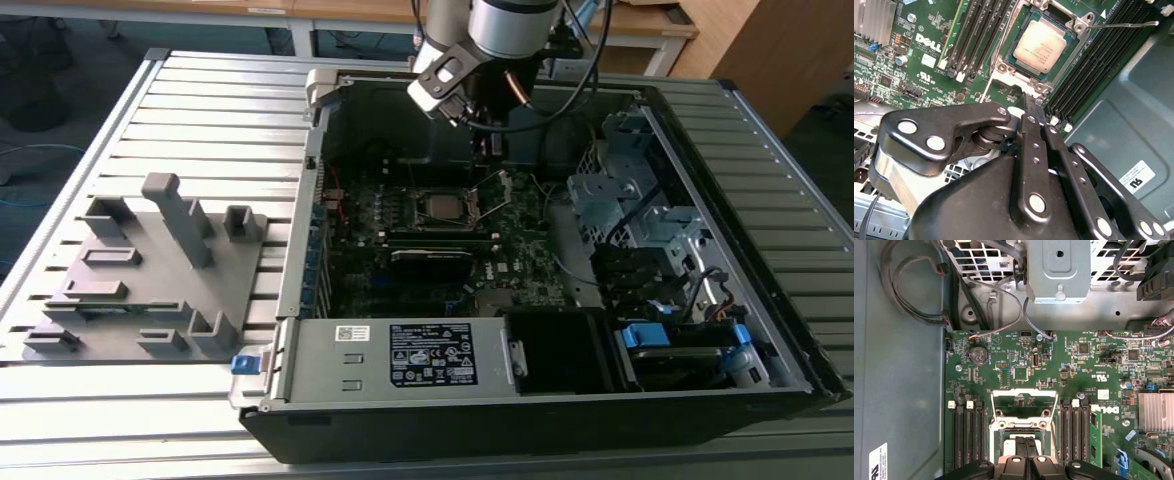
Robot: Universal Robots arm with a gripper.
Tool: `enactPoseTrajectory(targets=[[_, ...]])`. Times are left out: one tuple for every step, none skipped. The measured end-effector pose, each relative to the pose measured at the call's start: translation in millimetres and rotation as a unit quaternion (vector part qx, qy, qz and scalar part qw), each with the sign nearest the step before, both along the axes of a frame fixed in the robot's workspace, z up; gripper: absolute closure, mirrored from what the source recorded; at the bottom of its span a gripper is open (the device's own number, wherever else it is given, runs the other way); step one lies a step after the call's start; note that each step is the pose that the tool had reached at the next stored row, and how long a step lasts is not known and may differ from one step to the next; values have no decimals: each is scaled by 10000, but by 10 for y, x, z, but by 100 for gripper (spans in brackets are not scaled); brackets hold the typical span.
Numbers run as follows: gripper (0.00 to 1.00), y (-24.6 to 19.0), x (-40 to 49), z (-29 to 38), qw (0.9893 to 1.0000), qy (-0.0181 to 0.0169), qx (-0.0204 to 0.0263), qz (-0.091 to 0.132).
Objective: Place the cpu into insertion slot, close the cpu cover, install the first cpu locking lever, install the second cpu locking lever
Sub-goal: 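Place the cpu into insertion slot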
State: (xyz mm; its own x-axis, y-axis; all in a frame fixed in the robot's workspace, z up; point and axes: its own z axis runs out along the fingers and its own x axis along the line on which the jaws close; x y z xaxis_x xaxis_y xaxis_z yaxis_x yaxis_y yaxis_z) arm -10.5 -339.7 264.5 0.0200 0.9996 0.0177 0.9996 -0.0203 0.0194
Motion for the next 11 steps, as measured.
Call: enactPoseTrajectory(targets=[[90,0,0,0,10000,0,1,0],[90,0,0,0,10000,-1,2,0],[90,0,0,2,10000,0,0,0],[90,0,0,2,10000,0,0,0],[90,0,0,26,10000,0,0,0],[90,0,0,50,10000,0,0,0],[90,0,0,50,10000,0,0,0],[90,0,0,51,10000,0,0,0],[90,0,0,51,10000,0,0,0],[90,0,0,51,10000,0,0,0],[90,0,1,51,10000,0,0,0]])
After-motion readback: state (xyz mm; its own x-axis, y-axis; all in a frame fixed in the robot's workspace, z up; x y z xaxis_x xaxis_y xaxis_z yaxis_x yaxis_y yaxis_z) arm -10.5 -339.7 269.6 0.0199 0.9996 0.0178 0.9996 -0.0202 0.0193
